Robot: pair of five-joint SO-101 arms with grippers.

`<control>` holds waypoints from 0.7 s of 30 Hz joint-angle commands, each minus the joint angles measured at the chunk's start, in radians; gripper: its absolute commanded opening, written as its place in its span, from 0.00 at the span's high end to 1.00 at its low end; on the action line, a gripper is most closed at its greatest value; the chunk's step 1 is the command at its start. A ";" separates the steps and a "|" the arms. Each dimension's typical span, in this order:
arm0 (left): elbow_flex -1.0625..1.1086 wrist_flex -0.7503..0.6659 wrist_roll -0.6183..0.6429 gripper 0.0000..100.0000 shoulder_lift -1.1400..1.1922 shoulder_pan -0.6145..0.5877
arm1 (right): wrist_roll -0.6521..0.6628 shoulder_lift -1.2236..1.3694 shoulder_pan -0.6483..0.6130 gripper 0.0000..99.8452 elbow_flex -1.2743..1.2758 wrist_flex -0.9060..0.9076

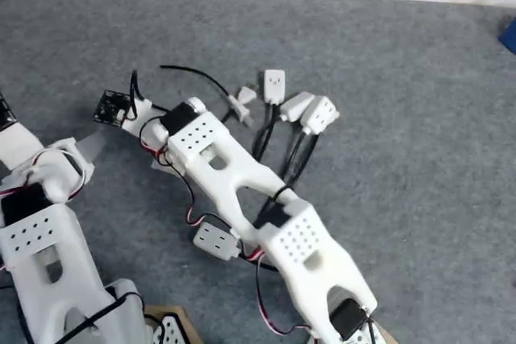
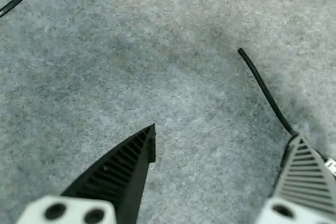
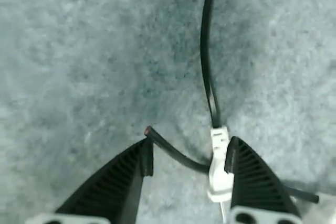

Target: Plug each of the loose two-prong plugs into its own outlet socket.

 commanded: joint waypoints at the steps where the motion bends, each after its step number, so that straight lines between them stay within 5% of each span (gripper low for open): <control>1: -0.044 -0.015 0.009 0.63 0.001 -0.004 | 0.015 0.036 0.033 0.78 -0.147 0.030; 8: -0.041 -0.015 0.009 0.63 0.001 0.001 | 0.018 0.136 0.064 0.78 -0.222 0.042; 21: -0.038 -0.015 0.008 0.63 0.002 0.004 | 0.293 0.153 0.058 0.82 -0.219 0.076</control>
